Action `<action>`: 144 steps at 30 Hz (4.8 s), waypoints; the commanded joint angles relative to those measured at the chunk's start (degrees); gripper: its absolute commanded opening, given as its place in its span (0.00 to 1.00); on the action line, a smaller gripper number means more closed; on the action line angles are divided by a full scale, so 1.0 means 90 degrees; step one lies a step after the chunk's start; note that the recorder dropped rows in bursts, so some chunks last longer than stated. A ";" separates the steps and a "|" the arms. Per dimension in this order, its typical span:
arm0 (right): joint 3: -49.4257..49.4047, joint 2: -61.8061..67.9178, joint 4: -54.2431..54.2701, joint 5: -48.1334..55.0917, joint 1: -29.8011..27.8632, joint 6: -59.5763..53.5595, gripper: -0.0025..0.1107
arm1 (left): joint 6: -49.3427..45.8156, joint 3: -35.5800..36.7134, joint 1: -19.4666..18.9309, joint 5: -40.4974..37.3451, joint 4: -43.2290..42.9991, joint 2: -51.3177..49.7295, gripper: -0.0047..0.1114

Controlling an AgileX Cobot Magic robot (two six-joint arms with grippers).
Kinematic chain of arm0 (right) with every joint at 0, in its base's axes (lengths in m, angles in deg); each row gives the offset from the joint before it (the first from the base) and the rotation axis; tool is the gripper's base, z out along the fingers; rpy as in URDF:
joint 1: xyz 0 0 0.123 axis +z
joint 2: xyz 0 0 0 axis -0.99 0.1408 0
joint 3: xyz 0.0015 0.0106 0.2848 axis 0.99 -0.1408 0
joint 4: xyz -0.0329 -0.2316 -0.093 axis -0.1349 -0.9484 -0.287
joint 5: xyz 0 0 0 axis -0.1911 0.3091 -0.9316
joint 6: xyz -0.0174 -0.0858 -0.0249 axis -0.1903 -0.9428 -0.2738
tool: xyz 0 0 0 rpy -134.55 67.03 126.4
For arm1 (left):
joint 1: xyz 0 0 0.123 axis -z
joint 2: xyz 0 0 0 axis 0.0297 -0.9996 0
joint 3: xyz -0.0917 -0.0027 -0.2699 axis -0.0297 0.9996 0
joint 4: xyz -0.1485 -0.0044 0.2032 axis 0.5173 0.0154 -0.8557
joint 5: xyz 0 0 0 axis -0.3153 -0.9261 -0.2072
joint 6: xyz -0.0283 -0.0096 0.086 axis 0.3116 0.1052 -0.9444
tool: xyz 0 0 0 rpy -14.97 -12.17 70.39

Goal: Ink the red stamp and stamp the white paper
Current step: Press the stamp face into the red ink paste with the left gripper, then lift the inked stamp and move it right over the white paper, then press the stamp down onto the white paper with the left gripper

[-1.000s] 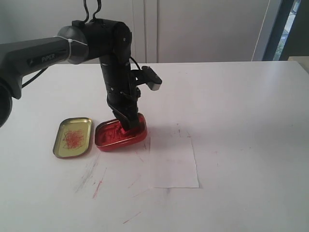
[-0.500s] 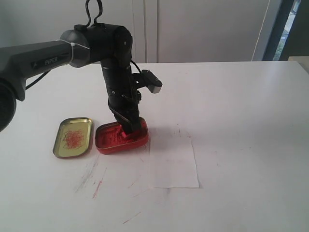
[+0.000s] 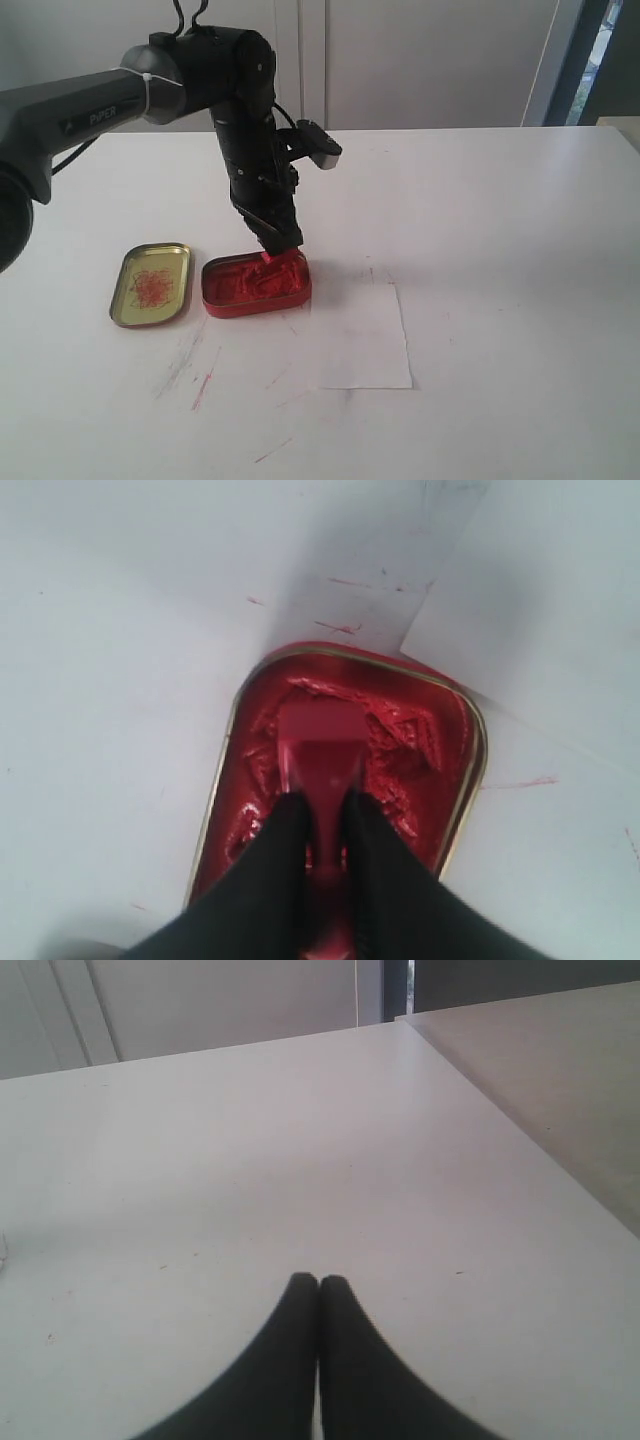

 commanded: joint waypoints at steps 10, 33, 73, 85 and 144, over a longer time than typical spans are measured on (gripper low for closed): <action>-0.0032 -0.0033 -0.0052 -0.0096 -0.0025 0.0014 0.02 | 0.0181 -0.0047 0.0080 -0.0599 0.0066 0.0086 0.04; -0.0032 -0.0033 -0.0052 -0.0096 -0.0025 0.0014 0.02 | -0.0598 -0.0047 0.1146 -0.0599 0.0329 0.0343 0.04; -0.0032 -0.0033 -0.0052 -0.0096 -0.0025 0.0014 0.02 | -0.0713 0.0605 0.1958 -0.0599 -0.1152 0.0264 0.04; -0.0032 -0.0033 -0.0052 -0.0096 -0.0025 0.0014 0.02 | -0.0861 0.0304 0.1970 -0.0599 -0.0940 -0.0136 0.04; -0.0032 -0.0033 -0.0052 -0.0096 -0.0025 0.0014 0.02 | -0.0861 0.0331 0.1946 -0.0348 -0.0213 -0.1325 0.04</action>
